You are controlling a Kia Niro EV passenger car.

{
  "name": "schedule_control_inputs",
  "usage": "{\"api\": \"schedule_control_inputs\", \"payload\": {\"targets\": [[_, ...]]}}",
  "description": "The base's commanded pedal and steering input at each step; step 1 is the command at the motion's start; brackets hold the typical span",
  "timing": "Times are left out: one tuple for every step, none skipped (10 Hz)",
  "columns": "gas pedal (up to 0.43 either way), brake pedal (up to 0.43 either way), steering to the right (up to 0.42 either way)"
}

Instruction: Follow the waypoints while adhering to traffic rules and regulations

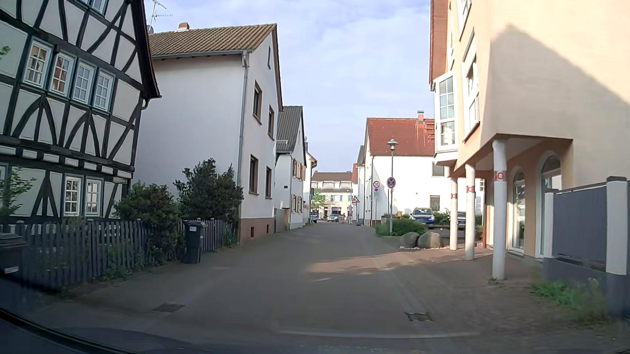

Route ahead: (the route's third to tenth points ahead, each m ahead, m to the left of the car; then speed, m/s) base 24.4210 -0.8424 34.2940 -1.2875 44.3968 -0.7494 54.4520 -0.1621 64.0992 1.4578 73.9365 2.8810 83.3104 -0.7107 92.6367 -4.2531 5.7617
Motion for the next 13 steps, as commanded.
{"api": "schedule_control_inputs", "payload": {"targets": [[0.067, 0.0, 0.005], [0.067, 0.0, 0.004], [0.067, 0.0, 0.004], [0.067, 0.0, 0.003], [0.067, 0.0, 0.001], [0.067, 0.0, 0.001], [0.067, 0.0, 0.0], [0.067, 0.0, 0.0], [0.059, 0.0, 0.0], [0.059, 0.0, -0.001], [0.059, 0.0, -0.003], [0.059, 0.0, -0.006], [0.059, 0.0, -0.007]]}}
